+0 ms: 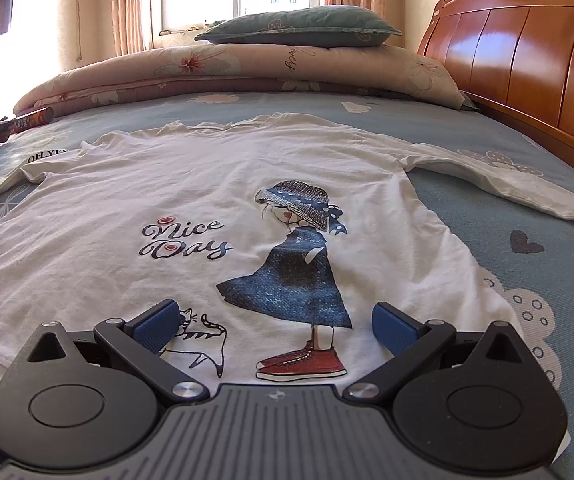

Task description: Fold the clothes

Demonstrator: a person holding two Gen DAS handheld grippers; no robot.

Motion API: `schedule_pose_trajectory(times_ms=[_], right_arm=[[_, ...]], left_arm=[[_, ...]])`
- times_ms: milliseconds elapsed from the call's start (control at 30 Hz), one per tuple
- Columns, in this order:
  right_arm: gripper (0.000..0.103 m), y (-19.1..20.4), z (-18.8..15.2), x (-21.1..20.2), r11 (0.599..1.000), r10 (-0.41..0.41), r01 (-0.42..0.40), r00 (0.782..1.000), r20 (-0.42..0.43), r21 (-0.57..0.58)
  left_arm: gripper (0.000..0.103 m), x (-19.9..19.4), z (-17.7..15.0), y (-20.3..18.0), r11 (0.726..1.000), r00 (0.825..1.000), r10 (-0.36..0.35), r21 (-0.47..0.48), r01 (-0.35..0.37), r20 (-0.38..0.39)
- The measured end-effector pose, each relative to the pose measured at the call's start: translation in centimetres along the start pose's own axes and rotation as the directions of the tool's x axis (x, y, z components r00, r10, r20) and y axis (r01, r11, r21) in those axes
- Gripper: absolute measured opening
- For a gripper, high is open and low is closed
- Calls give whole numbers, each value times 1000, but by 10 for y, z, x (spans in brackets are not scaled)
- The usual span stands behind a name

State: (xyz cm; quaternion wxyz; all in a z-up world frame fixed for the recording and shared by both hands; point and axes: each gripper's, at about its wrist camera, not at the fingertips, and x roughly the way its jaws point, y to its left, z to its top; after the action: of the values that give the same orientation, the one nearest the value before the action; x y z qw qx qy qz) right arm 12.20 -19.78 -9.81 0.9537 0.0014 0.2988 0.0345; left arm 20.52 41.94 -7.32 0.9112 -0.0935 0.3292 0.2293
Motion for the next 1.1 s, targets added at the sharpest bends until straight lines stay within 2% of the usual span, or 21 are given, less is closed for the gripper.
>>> schedule_pose_trajectory(times_ms=[133, 200, 300, 333, 367, 467, 533, 633, 700, 767, 833, 900, 1000, 1100], right_arm=[[103, 1, 0, 0, 1000, -5, 5, 1000, -1, -2], [103, 1, 1, 0, 1000, -6, 6, 1000, -1, -3], [103, 1, 1, 0, 1000, -7, 7, 1000, -2, -3], [103, 1, 1, 0, 1000, -7, 7, 1000, -2, -3], [103, 1, 1, 0, 1000, -7, 7, 1000, -2, -3], [103, 1, 1, 0, 1000, -7, 7, 1000, -2, -3], [103, 1, 1, 0, 1000, -7, 7, 1000, -2, -3], [103, 2, 1, 0, 1000, -7, 7, 1000, -2, -2], [103, 2, 1, 1, 1000, -7, 7, 1000, -3, -1], [103, 4, 2, 0, 1000, -21, 21, 1000, -10, -10], [103, 12, 8, -1, 998, -51, 50, 998, -28, -24], [103, 24, 20, -4, 999, -22, 21, 1000, -12, -46], [103, 45, 42, -8, 993, 72, -69, 997, 38, -92], [103, 66, 62, 1, 979, 183, -174, 980, 74, -110]], left_arm=[[9, -3, 11, 2, 999, 999, 35, -13, -34, 31], [9, -2, 16, 5, 999, 999, 31, -31, -29, 38], [10, 5, 18, 5, 999, 999, 40, -27, -39, 23], [12, 8, 19, 5, 999, 999, 44, -27, -43, 15], [19, 11, 18, 6, 998, 999, 52, -34, -52, 0], [21, 16, 15, 11, 995, 996, 76, -66, -78, -40], [22, 8, 14, 11, 994, 996, 84, -68, -86, -35], [29, -12, 13, 4, 996, 997, 81, -30, -81, -3], [36, -26, 18, -7, 999, 999, 35, 6, -35, 15], [40, -39, 24, -26, 998, 999, -44, 53, 43, 23], [45, -49, 31, -53, 984, 991, -133, 118, 130, 19], [50, -53, 38, -84, 961, 978, -209, 186, 205, -1], [53, -50, 47, -137, 905, 942, -328, 259, 337, -78], [54, -35, 50, -186, 854, 885, -431, 236, 463, -176]])
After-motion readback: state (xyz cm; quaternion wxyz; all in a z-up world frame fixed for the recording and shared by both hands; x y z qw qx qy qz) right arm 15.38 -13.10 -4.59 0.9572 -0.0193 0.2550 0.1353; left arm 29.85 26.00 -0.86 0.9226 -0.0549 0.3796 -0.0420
